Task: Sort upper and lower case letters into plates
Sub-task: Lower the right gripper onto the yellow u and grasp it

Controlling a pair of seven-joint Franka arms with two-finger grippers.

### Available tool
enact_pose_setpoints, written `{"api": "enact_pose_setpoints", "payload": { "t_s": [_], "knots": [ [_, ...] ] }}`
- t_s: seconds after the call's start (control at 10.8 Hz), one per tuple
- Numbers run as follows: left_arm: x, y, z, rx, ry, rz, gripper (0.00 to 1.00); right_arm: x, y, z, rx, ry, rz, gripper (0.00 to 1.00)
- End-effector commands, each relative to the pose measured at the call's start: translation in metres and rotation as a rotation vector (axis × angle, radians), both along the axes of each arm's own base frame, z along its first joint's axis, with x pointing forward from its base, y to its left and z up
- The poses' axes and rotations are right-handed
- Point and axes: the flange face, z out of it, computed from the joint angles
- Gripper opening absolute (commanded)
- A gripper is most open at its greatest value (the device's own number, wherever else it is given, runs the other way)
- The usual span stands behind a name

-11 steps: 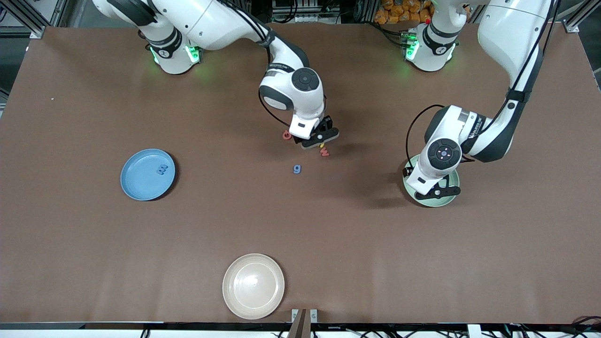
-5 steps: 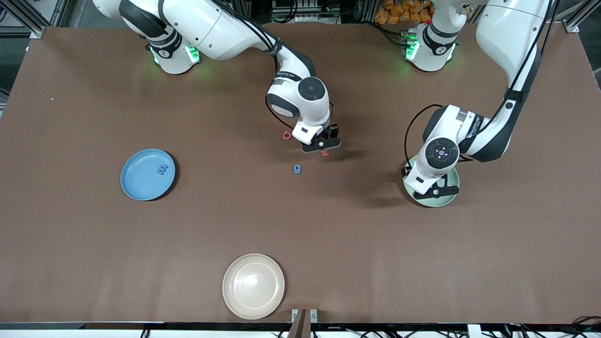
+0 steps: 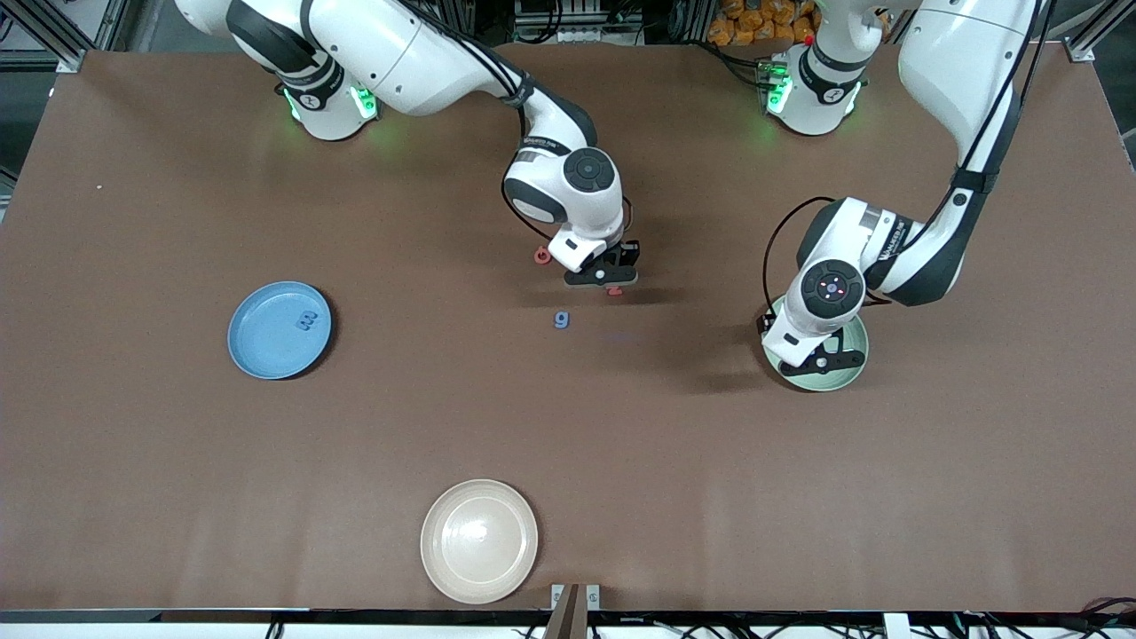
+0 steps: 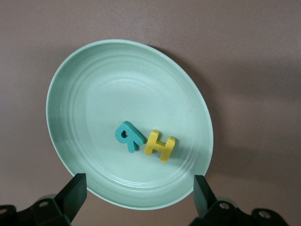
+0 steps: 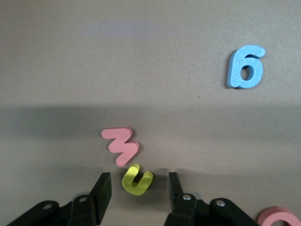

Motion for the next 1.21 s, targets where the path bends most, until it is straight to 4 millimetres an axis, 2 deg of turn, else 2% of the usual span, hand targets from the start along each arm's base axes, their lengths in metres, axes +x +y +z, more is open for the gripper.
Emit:
{"api": "enact_pose_setpoints", "payload": {
  "t_s": [0.0, 1.12],
  "knots": [
    [-0.004, -0.002, 0.003, 0.014, -0.020, 0.009, 1.00, -0.001, 0.006, -0.003, 0.003, 0.014, -0.057, 0.57],
    [-0.001, 0.001, 0.005, 0.013, -0.027, 0.021, 1.00, -0.006, 0.008, -0.022, 0.005, 0.030, -0.099, 0.41]
  ]
}}
